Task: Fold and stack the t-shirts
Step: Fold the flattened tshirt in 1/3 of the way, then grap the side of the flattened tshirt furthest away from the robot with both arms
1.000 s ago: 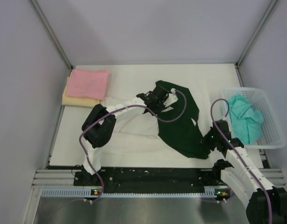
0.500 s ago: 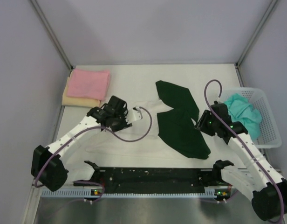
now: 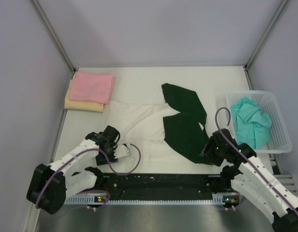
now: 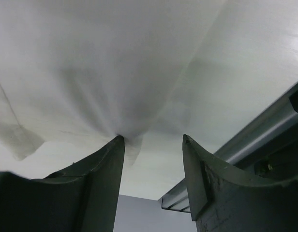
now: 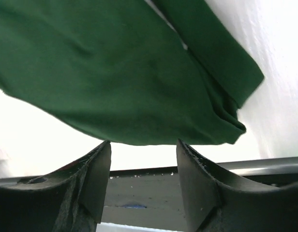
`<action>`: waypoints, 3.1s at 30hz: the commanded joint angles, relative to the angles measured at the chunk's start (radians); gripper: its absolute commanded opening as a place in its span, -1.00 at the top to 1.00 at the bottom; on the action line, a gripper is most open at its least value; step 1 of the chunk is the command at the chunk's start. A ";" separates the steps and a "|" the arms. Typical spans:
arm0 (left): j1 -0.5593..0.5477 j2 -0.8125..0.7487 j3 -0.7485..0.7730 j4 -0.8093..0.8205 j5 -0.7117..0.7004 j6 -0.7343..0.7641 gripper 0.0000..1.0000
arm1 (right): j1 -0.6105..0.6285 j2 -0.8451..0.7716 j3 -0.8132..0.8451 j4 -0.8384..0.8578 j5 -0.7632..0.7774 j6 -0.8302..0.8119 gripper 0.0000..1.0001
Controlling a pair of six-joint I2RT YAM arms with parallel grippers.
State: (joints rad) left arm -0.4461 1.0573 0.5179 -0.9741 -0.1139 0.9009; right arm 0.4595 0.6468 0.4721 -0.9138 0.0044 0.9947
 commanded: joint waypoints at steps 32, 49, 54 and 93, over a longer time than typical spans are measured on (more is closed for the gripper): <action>-0.006 -0.033 0.203 -0.362 0.178 0.033 0.25 | -0.028 -0.078 0.201 -0.491 -0.023 0.226 0.35; 0.176 0.432 0.882 -0.054 0.153 0.012 -0.17 | -0.074 0.531 0.795 0.077 0.071 -0.574 -0.67; 0.211 0.691 1.085 -0.080 0.192 0.062 -0.22 | -0.257 0.862 0.930 0.260 -0.053 -0.657 -0.67; 0.314 1.147 1.295 -0.178 0.229 0.144 1.00 | -0.262 1.446 1.274 0.171 -0.343 -0.897 1.00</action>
State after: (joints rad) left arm -0.1387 2.2021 1.7821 -1.1210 0.1326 1.0531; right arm 0.1875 2.2322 1.7847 -0.7403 -0.3172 0.1120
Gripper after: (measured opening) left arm 0.063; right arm 0.009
